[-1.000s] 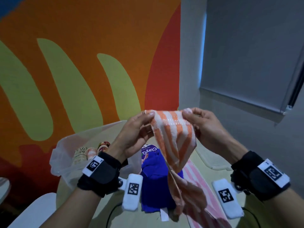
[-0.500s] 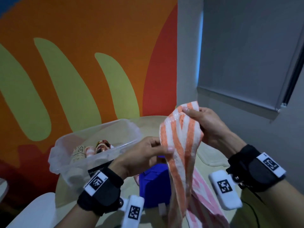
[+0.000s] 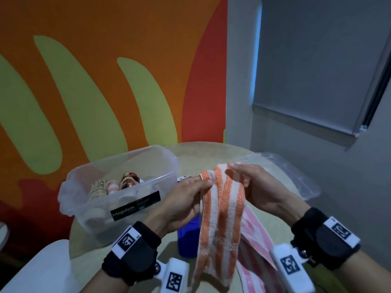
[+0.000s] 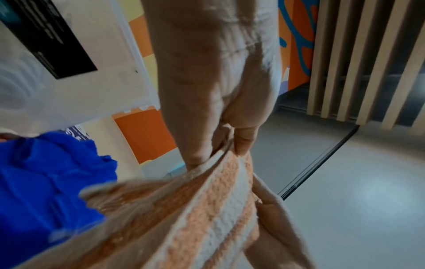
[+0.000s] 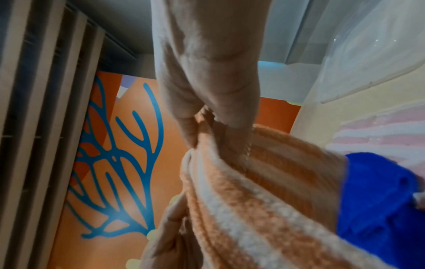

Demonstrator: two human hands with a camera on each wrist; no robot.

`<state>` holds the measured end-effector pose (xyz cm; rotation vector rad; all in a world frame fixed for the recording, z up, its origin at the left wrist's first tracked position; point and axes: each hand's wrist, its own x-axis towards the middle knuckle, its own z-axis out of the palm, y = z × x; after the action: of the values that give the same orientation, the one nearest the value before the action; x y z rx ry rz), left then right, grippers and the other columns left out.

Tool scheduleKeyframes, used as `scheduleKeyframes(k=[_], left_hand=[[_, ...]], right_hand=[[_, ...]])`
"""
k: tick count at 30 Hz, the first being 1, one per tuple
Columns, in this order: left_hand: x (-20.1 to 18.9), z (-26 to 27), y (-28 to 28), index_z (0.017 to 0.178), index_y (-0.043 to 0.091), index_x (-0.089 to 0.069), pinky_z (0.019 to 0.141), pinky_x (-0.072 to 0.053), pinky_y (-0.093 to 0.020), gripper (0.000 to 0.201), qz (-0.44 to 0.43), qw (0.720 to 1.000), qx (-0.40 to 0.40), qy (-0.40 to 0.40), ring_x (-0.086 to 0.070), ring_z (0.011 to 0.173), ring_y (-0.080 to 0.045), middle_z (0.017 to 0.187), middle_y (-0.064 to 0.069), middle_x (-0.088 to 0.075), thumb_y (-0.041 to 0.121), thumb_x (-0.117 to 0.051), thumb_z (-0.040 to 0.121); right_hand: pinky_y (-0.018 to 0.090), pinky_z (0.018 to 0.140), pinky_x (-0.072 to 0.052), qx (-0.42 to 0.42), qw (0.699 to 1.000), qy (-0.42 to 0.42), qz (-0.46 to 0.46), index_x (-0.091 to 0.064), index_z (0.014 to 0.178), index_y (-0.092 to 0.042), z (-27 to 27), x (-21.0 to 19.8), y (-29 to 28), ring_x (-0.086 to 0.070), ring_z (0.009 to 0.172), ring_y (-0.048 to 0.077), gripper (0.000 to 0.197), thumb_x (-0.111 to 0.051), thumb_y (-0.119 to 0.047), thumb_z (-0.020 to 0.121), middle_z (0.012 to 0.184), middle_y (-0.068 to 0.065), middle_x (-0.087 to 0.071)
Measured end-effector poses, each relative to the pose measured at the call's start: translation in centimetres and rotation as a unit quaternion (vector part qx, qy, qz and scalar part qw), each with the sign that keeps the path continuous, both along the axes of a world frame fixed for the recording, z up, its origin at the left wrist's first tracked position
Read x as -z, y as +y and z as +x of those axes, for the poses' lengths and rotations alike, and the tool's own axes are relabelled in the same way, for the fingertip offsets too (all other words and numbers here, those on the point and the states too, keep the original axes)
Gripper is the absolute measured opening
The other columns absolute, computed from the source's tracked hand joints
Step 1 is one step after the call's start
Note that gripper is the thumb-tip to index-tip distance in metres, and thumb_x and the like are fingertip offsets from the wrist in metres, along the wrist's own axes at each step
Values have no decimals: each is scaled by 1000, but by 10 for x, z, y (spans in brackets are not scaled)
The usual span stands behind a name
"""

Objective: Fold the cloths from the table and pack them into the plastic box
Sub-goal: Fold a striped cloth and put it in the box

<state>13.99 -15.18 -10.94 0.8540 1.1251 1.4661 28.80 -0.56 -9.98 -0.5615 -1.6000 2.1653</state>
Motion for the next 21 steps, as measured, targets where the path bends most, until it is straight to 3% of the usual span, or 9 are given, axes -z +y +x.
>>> scheduleKeyframes(k=[2,3,6,9,12,14,16,18,21], left_hand=[[6,-2,-4,122,-14,-61,88,-59,-41,36,-24,999,-20,9,-67,95,-31,109,-25,-69,15,-46,108],[7,-4,-6,118,-11,-64,88,-59,-43,34,-26,999,-37,6,-66,94,-30,104,-22,-70,16,-46,108],[9,-13,-8,122,-2,-67,87,-56,-48,34,-3,996,-81,-40,-63,89,-28,96,-17,-68,20,-46,107],[20,-9,-5,131,4,-65,96,-53,-52,41,-8,996,-35,-78,-68,98,-30,105,-17,-71,31,-44,109],[46,1,-5,131,6,-65,105,-53,-50,30,-50,998,41,28,-69,114,-32,127,-18,-70,18,-55,105],[67,5,-7,128,0,-64,96,-58,-43,36,-76,989,84,93,-71,108,-31,125,-20,-71,3,-64,92],[75,4,-8,123,-6,-66,83,-59,-33,40,-89,987,80,105,-72,99,-27,122,-22,-72,-1,-63,83],[68,-3,-3,118,-9,-67,83,-61,-35,41,-80,993,44,75,-70,95,-28,121,-27,-70,1,-60,78],[36,-20,10,109,-6,-70,77,-63,-39,30,-16,997,-16,-75,-71,84,-28,107,-26,-72,3,-61,83]], right_hand=[[23,56,-50,54,998,11,19,-67,95,7,0,4,-2,-57,59,16,17,-65,-10,97,73,15,-59],[24,55,-50,69,997,15,21,-68,95,10,0,4,-1,-58,58,16,16,-64,-6,97,74,15,-63],[22,48,-52,73,996,40,-18,-64,108,14,2,5,5,-58,54,17,20,-61,-3,98,72,18,-59],[19,46,-51,73,994,57,-65,-63,107,7,-2,16,8,-54,51,13,14,-58,-4,100,70,12,-55],[22,50,-48,91,992,33,-79,-60,105,2,-9,36,13,-49,56,16,10,-53,-4,101,73,12,-56],[31,59,-44,112,992,8,-61,-62,108,3,-11,49,24,-50,66,22,14,-53,-5,100,82,18,-58],[34,59,-33,123,992,-13,-35,-60,108,2,-13,53,35,-43,67,24,14,-52,-6,100,87,19,-54],[34,55,-25,119,992,-23,-19,-58,104,-3,-20,47,45,-38,57,20,11,-48,-4,100,79,15,-48],[26,48,-30,118,992,34,-5,-63,112,-8,-37,17,63,-48,60,17,23,-42,-3,105,80,11,-54]])
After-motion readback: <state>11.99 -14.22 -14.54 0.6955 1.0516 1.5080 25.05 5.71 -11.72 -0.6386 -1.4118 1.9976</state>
